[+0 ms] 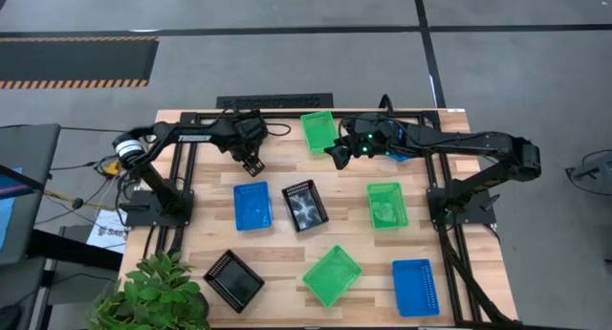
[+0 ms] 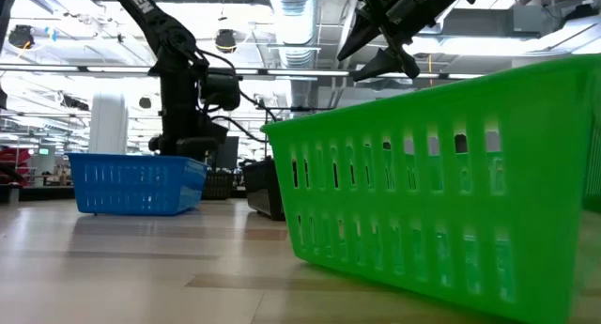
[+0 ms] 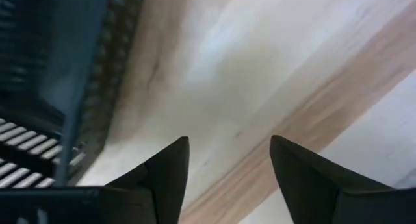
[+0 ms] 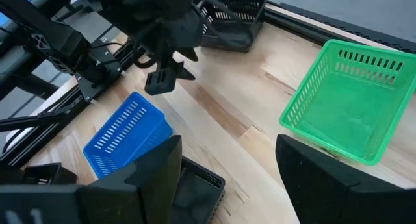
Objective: Stack baskets by color
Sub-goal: Adjust the top black bin, then stack the middle black bin on the top black bin
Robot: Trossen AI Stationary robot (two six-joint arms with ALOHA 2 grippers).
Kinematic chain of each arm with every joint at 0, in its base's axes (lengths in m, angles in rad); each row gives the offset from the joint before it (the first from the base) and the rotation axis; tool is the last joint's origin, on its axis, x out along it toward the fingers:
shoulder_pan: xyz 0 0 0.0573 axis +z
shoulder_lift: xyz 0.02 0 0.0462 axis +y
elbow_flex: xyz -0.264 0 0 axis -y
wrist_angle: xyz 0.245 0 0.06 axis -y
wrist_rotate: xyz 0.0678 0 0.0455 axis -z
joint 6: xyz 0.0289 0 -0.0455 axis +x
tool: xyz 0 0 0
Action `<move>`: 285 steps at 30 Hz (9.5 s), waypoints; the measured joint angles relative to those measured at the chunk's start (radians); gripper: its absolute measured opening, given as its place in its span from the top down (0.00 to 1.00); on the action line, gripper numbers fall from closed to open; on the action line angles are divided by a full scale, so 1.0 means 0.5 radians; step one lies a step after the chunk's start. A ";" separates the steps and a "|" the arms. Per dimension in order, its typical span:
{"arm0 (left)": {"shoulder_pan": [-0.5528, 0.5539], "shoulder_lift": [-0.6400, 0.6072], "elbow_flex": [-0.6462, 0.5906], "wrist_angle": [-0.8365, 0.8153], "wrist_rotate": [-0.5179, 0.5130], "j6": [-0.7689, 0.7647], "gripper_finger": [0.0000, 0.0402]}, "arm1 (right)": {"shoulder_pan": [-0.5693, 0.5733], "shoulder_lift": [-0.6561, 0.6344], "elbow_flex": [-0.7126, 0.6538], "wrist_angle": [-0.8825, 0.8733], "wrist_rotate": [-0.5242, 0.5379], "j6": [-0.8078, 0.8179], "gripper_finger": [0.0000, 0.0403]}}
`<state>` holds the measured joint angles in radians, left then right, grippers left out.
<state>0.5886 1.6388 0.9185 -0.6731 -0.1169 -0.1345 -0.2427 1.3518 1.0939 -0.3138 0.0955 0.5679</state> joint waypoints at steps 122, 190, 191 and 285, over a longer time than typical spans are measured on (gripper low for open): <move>0.246 -0.329 -0.215 0.239 -0.200 -1.519 1.00 | 0.312 0.597 0.002 -0.224 -0.040 0.218 0.32; -0.174 -1.416 -0.101 0.159 -0.052 -1.400 0.59 | 0.136 0.960 0.745 -0.289 -0.187 0.023 0.98; -0.174 -1.438 -0.101 0.157 -0.052 -1.400 0.59 | 0.107 0.963 0.803 -0.250 -0.143 0.057 0.98; -0.171 -1.761 -0.100 0.099 -0.332 -1.376 0.59 | -0.172 1.754 1.300 0.238 0.277 0.993 0.92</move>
<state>0.5030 0.7582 0.8684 -0.6235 -0.2829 -0.8227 -0.3288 2.2288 1.7439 -0.1945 0.2339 1.0644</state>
